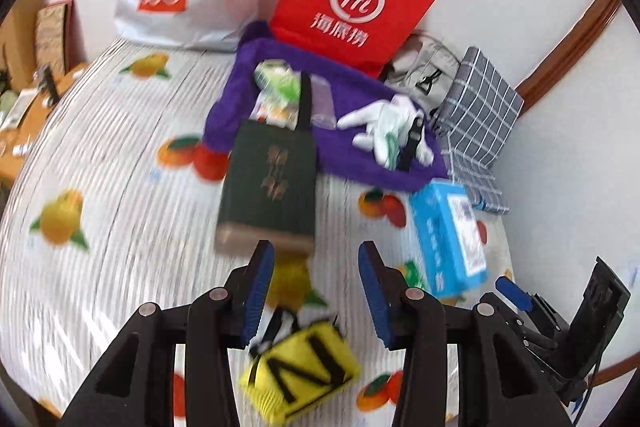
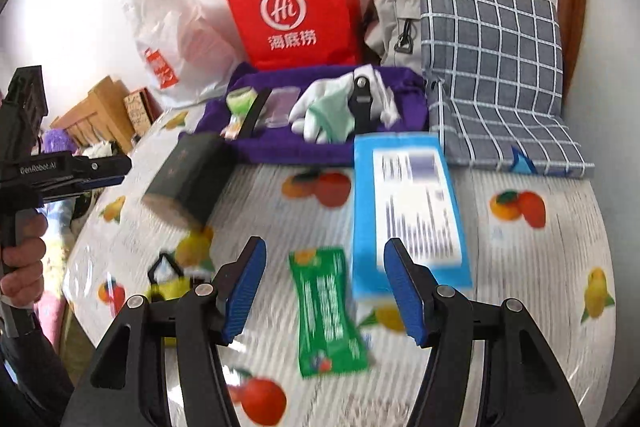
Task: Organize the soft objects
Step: 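Grasp the yellow mesh bag with the left tool while the right tool grasps the green packet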
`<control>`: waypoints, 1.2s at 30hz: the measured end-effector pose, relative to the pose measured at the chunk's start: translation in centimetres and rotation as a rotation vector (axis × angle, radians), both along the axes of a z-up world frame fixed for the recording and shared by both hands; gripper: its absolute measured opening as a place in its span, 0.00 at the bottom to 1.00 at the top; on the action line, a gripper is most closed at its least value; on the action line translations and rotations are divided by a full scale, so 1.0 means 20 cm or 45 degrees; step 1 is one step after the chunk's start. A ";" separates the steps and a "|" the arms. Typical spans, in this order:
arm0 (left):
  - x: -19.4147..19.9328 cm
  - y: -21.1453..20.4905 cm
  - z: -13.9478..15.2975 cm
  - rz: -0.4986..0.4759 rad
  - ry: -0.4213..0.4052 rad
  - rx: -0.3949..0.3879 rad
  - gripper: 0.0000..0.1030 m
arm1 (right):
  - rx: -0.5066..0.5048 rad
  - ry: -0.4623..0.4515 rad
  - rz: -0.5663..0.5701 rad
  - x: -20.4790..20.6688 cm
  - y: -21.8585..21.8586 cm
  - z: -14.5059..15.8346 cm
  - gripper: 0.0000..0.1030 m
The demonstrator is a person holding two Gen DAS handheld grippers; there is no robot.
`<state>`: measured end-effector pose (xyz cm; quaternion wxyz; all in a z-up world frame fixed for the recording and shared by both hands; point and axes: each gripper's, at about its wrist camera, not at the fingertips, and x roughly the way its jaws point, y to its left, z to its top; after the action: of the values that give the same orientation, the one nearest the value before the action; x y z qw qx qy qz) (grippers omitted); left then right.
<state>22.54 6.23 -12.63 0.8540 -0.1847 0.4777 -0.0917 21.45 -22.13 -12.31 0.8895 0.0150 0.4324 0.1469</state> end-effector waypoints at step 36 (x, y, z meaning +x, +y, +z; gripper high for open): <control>-0.40 0.08 -0.38 0.046 0.107 -0.060 0.41 | -0.161 0.025 0.030 -0.39 0.13 -0.51 0.59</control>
<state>14.49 7.75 -20.22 0.8300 -0.2172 0.5076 -0.0796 13.73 -19.53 -22.48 0.8825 -0.0448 0.4498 0.1297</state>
